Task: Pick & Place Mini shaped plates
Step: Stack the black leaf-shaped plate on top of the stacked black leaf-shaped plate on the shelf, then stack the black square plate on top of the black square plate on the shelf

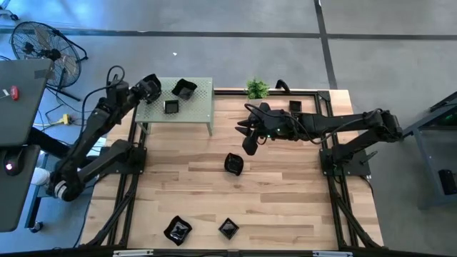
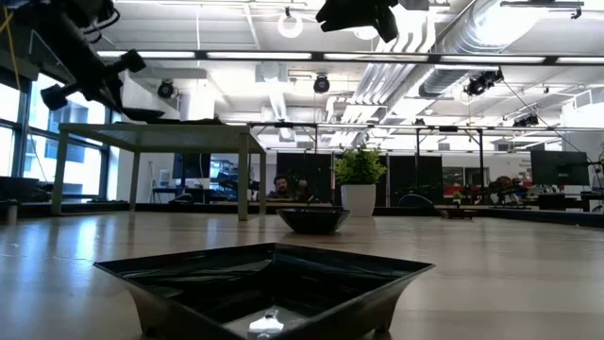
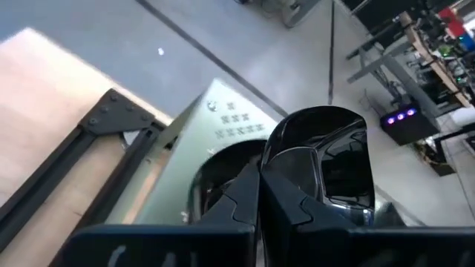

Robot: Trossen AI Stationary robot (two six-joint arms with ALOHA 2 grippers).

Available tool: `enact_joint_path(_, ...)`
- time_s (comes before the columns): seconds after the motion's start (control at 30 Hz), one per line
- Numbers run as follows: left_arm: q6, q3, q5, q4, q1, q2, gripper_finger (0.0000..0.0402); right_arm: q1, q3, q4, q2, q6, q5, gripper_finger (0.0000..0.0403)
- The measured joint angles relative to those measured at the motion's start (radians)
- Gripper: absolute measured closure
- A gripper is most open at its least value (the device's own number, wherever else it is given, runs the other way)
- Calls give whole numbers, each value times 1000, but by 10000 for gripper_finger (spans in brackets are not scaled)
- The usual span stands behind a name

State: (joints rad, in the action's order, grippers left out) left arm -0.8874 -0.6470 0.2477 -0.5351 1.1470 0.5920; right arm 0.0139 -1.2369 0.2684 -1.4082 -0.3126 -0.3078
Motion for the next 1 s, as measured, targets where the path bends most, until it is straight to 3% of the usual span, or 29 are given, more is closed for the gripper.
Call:
enact_joint_path(0.27, -33, 28, -11, 15, 45, 4, 396, 0, 0, -2, 0, 0, -15, 316)
enact_joint_path(0.67, -34, 28, -21, 9, 44, 5, 320, -1, 0, -4, -1, 6, -19, 316)
enact_joint_path(1.0, 58, -31, -25, -43, 44, -46, 321, -1, 0, -4, -1, 6, -19, 316)
